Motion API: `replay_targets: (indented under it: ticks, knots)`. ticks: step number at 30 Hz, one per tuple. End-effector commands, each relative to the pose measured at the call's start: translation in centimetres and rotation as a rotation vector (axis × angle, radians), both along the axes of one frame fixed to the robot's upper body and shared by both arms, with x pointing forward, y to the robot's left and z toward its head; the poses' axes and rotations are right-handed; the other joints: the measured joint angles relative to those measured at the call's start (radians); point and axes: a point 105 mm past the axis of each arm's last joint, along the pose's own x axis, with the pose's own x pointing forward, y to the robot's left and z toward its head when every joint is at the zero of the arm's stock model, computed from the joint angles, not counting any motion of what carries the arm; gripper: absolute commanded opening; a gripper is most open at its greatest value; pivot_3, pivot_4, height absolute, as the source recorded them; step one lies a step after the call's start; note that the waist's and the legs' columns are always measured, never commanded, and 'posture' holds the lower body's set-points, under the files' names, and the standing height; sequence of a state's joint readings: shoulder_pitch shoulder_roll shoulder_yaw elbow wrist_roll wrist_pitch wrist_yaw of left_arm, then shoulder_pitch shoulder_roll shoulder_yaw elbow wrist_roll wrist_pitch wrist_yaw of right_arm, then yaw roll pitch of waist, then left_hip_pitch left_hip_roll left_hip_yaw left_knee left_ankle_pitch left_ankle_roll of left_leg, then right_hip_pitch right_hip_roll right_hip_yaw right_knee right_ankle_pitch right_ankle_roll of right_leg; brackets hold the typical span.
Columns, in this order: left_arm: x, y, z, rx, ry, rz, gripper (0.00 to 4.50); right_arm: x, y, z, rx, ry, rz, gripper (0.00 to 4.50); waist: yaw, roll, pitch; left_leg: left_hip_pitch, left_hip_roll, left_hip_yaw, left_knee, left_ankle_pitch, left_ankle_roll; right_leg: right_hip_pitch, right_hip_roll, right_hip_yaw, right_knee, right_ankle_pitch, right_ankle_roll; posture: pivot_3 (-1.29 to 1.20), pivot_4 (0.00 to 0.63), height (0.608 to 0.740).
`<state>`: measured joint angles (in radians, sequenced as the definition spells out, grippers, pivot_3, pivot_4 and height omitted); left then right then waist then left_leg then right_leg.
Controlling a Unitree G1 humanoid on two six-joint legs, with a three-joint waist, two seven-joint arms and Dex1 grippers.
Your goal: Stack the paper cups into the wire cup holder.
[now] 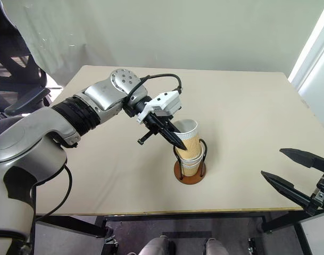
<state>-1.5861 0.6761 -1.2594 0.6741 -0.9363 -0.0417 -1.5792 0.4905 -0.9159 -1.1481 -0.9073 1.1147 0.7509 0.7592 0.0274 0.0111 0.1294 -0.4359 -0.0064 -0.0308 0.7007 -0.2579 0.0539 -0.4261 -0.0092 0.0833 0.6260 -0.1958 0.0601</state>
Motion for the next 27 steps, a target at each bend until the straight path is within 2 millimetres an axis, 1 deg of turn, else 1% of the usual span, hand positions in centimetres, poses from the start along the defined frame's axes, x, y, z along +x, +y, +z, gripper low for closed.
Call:
replay_targets:
  ticks: [1,3,5,12,19,21,24,27]
  knots:
    - [-0.2,-0.2,0.8,0.003,-0.020,-0.038,0.03,0.1,0.2,0.3,-0.005,-0.023,0.001,3.31,0.000,0.000,0.000,0.000,0.000,0.000,0.000,0.000,0.000,0.000,0.000,0.000,0.000,0.000,0.000,0.00,0.150,0.740]
    - [0.0,-0.4,0.5,-0.002,-0.021,-0.034,0.44,0.2,0.2,0.2,-0.005,-0.021,0.001,3.31,0.002,0.000,0.000,0.000,0.000,0.000,0.000,0.000,0.000,0.000,0.000,0.000,0.000,0.000,0.001,0.00,0.150,0.740]
    - [0.2,-0.5,0.5,-0.010,-0.024,-0.033,0.95,0.2,0.2,0.2,-0.005,-0.020,0.001,3.31,0.002,0.000,0.000,0.000,0.000,0.000,0.000,-0.001,0.000,0.000,0.000,0.000,0.000,0.000,0.001,0.00,0.150,0.740]
    - [0.5,-1.4,1.5,-0.105,-0.045,-0.038,3.50,0.4,0.0,0.2,-0.011,-0.014,-0.001,3.31,0.002,0.000,0.000,0.000,0.000,0.000,0.000,-0.002,0.000,0.000,0.000,0.000,0.000,0.000,0.005,0.00,0.150,0.740]
    - [1.0,-1.1,2.3,-0.139,-0.060,-0.005,3.50,0.7,-0.1,0.2,-0.014,-0.012,0.004,3.31,0.003,0.000,0.000,0.000,0.000,0.000,0.000,-0.003,0.000,0.000,0.000,0.000,0.000,-0.001,0.007,0.00,0.150,0.740]
    - [1.2,-0.9,2.9,-0.163,-0.072,0.007,3.50,0.8,-0.1,0.2,-0.015,-0.012,0.006,3.31,0.003,0.000,0.000,0.000,0.000,0.000,0.000,-0.004,0.000,0.001,0.000,0.000,0.000,-0.002,0.007,0.00,0.150,0.740]
    - [1.7,-0.4,5.6,-0.288,-0.073,0.064,3.50,1.0,-0.1,0.4,-0.018,-0.012,0.017,3.31,0.003,0.000,0.000,0.000,0.000,0.000,0.000,-0.004,0.000,0.000,0.000,0.000,0.000,-0.002,0.008,0.00,0.150,0.740]
    - [2.1,1.1,8.0,-0.414,-0.040,0.130,3.50,1.5,0.0,0.4,-0.021,-0.008,0.049,3.31,0.002,0.000,0.000,0.000,0.000,0.000,0.000,-0.004,0.000,0.000,0.000,0.000,0.000,-0.002,0.008,0.00,0.150,0.740]
